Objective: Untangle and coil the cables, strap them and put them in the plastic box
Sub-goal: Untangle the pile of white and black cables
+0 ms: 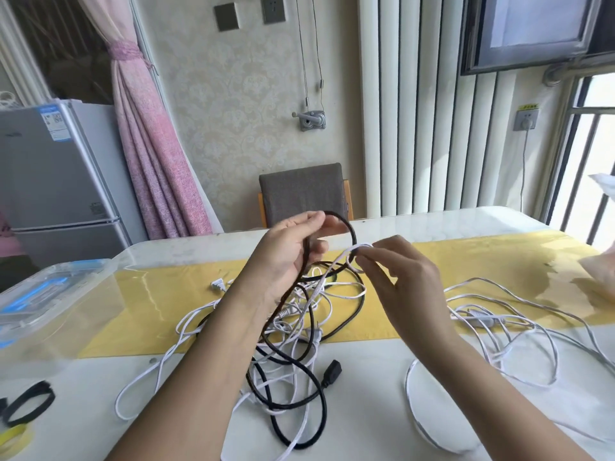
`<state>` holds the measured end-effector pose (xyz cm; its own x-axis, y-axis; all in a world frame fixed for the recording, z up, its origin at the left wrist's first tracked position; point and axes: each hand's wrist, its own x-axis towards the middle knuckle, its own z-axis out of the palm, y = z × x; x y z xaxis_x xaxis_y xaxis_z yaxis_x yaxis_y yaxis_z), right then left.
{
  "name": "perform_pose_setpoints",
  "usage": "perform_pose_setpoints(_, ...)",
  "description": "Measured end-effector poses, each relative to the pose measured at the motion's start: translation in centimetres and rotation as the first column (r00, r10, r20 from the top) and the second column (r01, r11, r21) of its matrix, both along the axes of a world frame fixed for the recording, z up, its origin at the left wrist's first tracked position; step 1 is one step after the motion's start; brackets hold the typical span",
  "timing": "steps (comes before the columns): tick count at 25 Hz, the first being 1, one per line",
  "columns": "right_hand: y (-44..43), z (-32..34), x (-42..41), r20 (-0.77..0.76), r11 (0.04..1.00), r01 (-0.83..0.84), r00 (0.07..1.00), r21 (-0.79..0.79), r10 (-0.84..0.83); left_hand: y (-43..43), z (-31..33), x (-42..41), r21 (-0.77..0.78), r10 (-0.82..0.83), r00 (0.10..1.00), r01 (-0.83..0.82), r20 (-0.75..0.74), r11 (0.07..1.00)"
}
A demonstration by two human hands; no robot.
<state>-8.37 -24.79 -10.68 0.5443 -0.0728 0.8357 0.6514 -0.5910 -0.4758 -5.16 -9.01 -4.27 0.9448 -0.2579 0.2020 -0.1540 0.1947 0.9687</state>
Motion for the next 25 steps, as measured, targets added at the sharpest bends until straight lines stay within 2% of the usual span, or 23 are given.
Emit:
perform_pose_setpoints(2,0.6,0.0,0.1,0.103,0.997,0.066,0.993,-0.037,-0.062,-0.8,1.8,-0.4,-0.204,-0.12,0.99,0.104,-0.068,0.973)
perform_pose_setpoints(4,1.1,0.5,0.1,0.148,0.988,0.129,0.982,-0.088,-0.115,-0.8,3.8,-0.4,-0.348,-0.184,0.982,0.156,-0.051,0.924)
perform_pose_setpoints(6,0.6,2.3,0.4,0.167,0.98,0.151,0.977,-0.128,-0.129,0.5,6.5,0.1,-0.357,-0.102,0.995,0.102,0.02,0.929)
perform_pose_setpoints(8,-0.7,5.6,0.9,0.219,0.959,0.213,0.961,-0.19,-0.17,3.0,9.9,0.4,-0.189,0.126,0.98,-0.096,0.154,0.977)
perform_pose_setpoints(9,-1.5,7.3,1.3,0.247,0.942,0.256,0.948,-0.217,-0.2,4.5,11.5,0.4,-0.073,0.251,0.934,-0.241,0.254,0.968)
perform_pose_setpoints(11,-2.7,10.2,2.0,0.277,0.922,0.297,0.934,-0.247,-0.226,7.8,14.4,0.1,0.078,0.415,0.803,-0.49,0.427,0.868)
perform_pose_setpoints(15,-3.0,11.4,3.4,0.233,0.924,0.279,0.947,-0.262,-0.22,13.9,16.3,-0.3,0.04,0.538,0.732,-0.606,0.418,0.794)
perform_pose_setpoints(17,-3.0,9.8,4.0,0.115,0.954,0.251,0.965,-0.164,-0.235,17.0,14.4,0.0,0.04,0.65,0.661,-0.712,0.375,0.701)
perform_pose_setpoints(19,-3.0,7.4,4.4,-0.023,0.972,0.226,0.973,-0.06,-0.228,20.1,11.2,0.4,0.159,0.732,0.588,-0.805,0.345,0.572)
perform_pose_setpoints(20,-2.8,6.3,4.5,-0.066,0.975,0.216,0.974,-0.049,-0.219,21.4,9.7,0.7,0.244,0.747,0.574,-0.819,0.335,0.52)
perform_pose_setpoints(22,-2.5,4.7,4.7,-0.13,0.983,0.175,0.975,-0.058,-0.181,22.9,7.0,1.8,0.442,0.751,0.605,-0.768,0.264,0.463)
perform_pose_setpoints(24,-2.2,4.3,4.7,-0.177,0.993,0.104,0.978,-0.058,-0.113,22.6,5.3,2.4,0.703,0.7,0.698,-0.573,0.149,0.421)
perform_pose_setpoints(25,-2.0,4.4,4.6,-0.198,0.996,0.064,0.977,-0.063,-0.075,22.0,4.7,2.6,0.837,0.659,0.743,-0.43,0.115,0.339)
